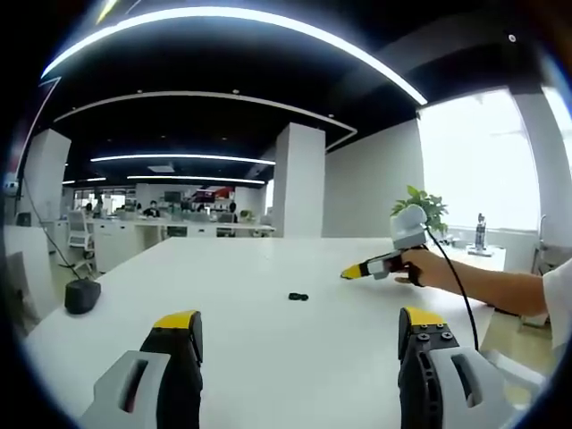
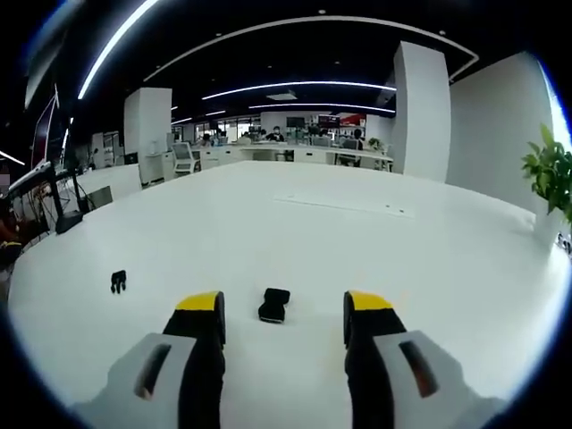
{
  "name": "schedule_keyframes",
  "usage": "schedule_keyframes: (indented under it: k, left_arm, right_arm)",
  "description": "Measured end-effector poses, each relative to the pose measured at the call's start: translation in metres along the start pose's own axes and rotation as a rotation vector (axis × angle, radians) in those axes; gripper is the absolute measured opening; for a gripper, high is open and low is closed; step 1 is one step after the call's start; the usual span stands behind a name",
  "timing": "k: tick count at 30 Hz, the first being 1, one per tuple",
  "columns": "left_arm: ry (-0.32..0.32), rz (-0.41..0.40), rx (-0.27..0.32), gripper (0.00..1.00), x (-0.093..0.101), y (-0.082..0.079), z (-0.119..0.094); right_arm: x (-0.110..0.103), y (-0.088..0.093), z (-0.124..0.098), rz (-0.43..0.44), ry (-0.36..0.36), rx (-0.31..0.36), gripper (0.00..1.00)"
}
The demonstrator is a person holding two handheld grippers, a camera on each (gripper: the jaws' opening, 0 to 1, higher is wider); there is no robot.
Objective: Snap the two parts of the plastic buckle together until the buckle closes and remains connected.
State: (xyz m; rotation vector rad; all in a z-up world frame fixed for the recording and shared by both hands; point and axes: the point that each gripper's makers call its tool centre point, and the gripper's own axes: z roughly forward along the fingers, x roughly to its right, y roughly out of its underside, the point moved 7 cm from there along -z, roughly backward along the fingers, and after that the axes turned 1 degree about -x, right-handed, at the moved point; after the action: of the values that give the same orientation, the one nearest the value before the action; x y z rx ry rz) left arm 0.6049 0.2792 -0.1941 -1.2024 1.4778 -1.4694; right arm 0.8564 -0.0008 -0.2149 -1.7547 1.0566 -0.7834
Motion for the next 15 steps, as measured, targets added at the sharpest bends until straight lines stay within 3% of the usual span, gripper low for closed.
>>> schedule_keyframes:
  k: [15]
  left_arm:
    - [-0.003, -0.012, 0.006, 0.92, -0.0028, 0.0007, -0.0022]
  right_arm:
    - [-0.0032, 0.0026, 0.0039, -0.004, -0.024, -0.012, 0.43]
